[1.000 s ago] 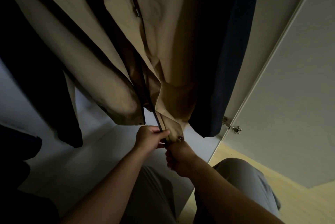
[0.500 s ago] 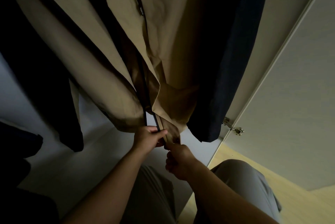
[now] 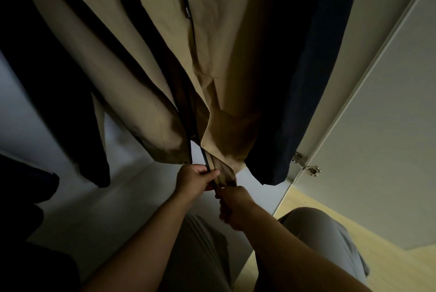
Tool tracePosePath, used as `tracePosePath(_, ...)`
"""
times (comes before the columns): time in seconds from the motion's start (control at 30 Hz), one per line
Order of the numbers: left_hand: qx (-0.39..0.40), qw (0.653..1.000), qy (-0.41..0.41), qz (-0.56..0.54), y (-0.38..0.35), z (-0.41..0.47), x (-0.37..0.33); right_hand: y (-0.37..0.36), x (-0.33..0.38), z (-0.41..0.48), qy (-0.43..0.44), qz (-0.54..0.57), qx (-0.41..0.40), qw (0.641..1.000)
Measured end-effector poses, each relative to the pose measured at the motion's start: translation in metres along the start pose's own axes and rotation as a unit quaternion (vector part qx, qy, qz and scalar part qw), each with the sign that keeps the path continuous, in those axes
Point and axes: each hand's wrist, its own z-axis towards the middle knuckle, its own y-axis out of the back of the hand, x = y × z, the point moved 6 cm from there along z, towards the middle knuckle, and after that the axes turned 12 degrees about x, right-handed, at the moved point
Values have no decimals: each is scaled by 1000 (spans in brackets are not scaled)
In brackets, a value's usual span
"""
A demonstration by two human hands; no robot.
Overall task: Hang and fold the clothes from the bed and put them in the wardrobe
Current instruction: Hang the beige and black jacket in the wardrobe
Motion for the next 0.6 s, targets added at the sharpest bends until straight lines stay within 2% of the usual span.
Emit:
tracePosePath(0.13,3,1000,-2,2,1,-1,-1,-3,0,5,-3,13,-10,1000)
tracePosePath(0.2,9,999,5,-38,3,-2,-2,-4,-1,6,3,46,-13,999)
tracePosePath(0.33,17,988,70,-135,15,2,3,1,0,-1,14,111,-14,994)
tracePosePath(0.4,-7,976,119,-180,26,9,20,3,4,-9,15,138,5,990)
tracePosePath(0.5,-48,936,179,-298,37,21,51,8,11,-24,20,170,25,985)
tracePosePath(0.6,-50,857,180,-480,35,34,62,14,16,-35,18,204,32,978)
